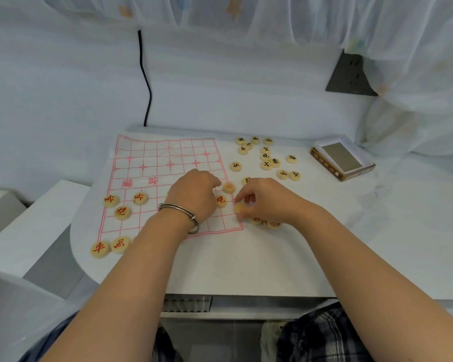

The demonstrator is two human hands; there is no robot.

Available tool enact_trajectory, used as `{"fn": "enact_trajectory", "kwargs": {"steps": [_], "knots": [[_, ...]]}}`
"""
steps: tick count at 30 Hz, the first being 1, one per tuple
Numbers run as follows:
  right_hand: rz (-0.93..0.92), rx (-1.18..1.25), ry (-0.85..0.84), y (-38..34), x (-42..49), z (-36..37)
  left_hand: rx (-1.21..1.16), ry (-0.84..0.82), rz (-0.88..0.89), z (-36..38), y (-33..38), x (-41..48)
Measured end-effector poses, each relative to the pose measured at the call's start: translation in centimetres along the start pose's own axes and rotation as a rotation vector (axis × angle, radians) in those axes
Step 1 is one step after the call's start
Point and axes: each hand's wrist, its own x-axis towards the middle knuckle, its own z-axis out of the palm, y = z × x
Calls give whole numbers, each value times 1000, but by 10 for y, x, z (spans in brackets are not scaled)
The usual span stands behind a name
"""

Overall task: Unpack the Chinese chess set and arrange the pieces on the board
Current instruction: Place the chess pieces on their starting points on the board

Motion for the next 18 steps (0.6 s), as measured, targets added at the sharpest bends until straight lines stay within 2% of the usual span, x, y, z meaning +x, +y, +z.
{"fn": "enact_trajectory", "kwargs": {"steps": [3,6,9,12,18], "knots": [[-3,-12,13,-3,2,4,10,-9,24,1,3,-2],[9,31,134,-4,4,4,30,-5,42,1,5,-3],[6,-83,235,4,6,5,32,-9,54,0,6,-4],[-9,-164,203,10,3,7,51,-14,84,-1,9,-7],[40,-11,221,10,-12,-7,118,-23,142,1,10,-16]]}}
